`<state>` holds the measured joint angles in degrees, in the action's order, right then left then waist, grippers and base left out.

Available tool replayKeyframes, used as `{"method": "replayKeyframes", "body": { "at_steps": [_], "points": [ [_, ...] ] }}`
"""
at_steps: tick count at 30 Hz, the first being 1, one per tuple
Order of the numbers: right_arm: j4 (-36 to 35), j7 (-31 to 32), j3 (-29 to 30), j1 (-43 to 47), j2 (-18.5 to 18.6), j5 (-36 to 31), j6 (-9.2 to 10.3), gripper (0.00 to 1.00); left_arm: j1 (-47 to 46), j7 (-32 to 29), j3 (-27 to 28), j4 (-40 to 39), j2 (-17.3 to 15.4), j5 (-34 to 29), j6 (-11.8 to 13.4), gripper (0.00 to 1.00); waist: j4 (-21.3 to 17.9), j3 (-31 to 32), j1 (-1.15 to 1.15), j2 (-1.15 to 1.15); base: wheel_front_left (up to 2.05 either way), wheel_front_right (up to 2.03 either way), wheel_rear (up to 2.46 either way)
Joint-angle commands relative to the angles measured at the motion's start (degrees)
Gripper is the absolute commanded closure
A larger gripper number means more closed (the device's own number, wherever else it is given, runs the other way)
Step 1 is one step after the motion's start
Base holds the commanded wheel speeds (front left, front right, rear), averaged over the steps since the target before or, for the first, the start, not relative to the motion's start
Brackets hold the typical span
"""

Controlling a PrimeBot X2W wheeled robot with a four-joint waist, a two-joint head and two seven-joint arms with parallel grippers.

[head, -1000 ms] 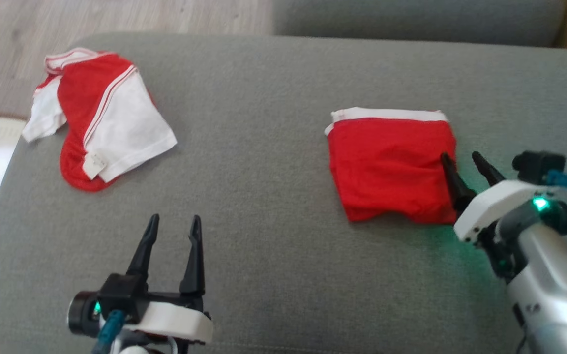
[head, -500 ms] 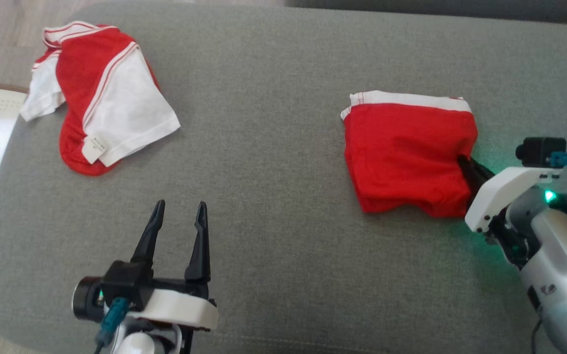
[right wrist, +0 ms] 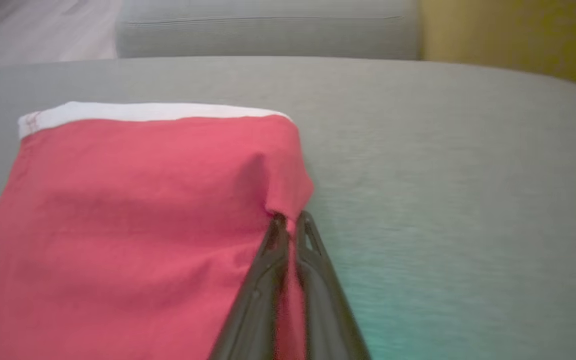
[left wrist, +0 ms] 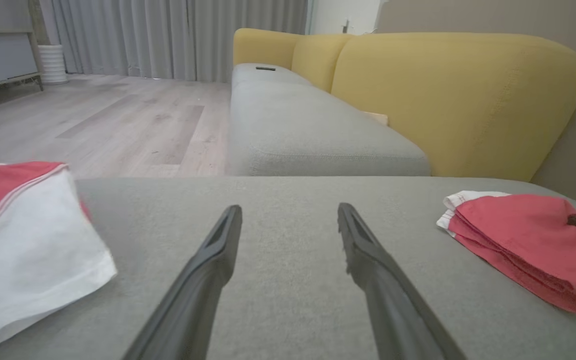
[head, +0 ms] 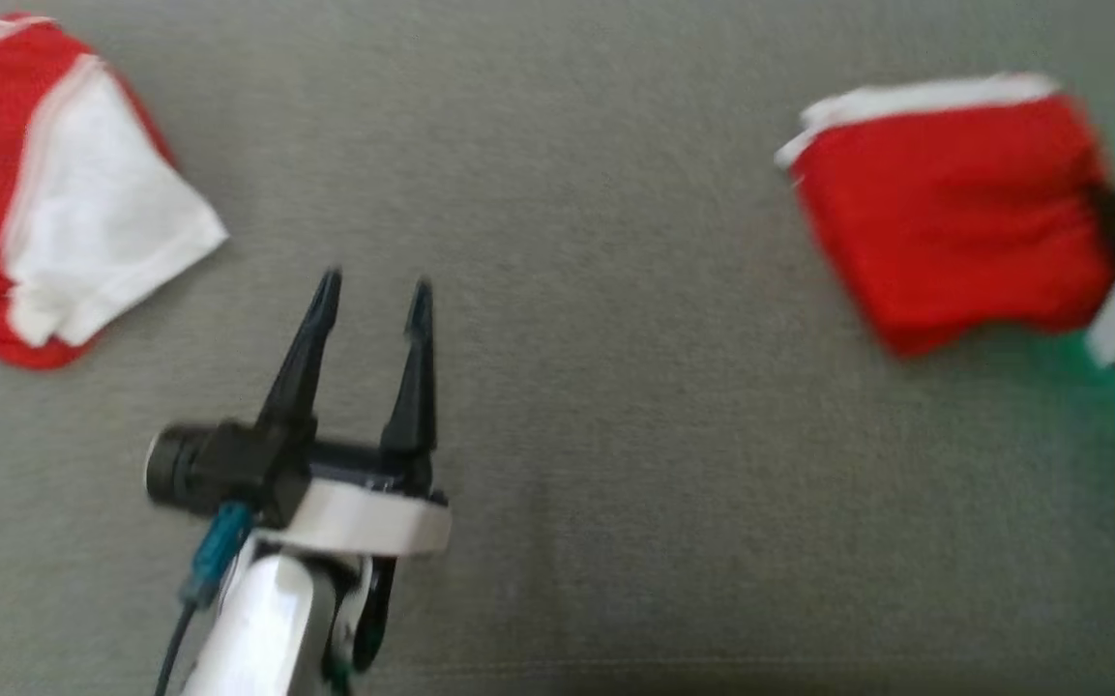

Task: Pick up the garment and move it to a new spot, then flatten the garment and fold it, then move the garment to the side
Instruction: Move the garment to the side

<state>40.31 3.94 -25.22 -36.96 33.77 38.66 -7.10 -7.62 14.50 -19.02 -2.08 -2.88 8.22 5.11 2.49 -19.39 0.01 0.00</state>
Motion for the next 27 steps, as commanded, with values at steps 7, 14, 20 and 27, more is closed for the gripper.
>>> {"method": "replayKeyframes", "body": {
  "at_steps": [7, 14, 20, 27],
  "points": [
    [-5.09, -1.83, 5.23, -3.14, 7.02, -2.58, -0.39, 1.00, -9.67, 0.50, -0.98, -2.48, 0.01, -1.52, -2.70, 0.00, -8.10, -9.76, -0.01, 0.00, 0.00, 0.00, 0.00],
    [-7.79, -1.58, 13.60, -4.14, 10.03, -6.25, -0.39, 1.00, -14.90, 0.50, -2.55, -1.99, 0.01, -2.40, -4.71, 0.00, -10.43, -13.57, -0.01, 0.00, 0.00, 0.00, 0.00],
    [-10.28, -0.34, 21.02, -3.15, 12.23, -10.26, -0.39, 0.71, -16.24, 0.50, -3.39, -1.89, 0.01, -1.53, -5.05, 0.00, -10.31, -15.26, -0.01, 0.00, 0.00, 0.00, 0.00],
    [-12.93, -2.04, 27.29, -2.00, 10.48, -17.18, -0.39, 0.00, -16.25, 0.50, -4.07, -1.29, 0.01, -0.45, -4.72, 0.00, -7.77, -13.55, -0.01, 0.00, 0.00, 0.00, 0.00]
  ]
}}
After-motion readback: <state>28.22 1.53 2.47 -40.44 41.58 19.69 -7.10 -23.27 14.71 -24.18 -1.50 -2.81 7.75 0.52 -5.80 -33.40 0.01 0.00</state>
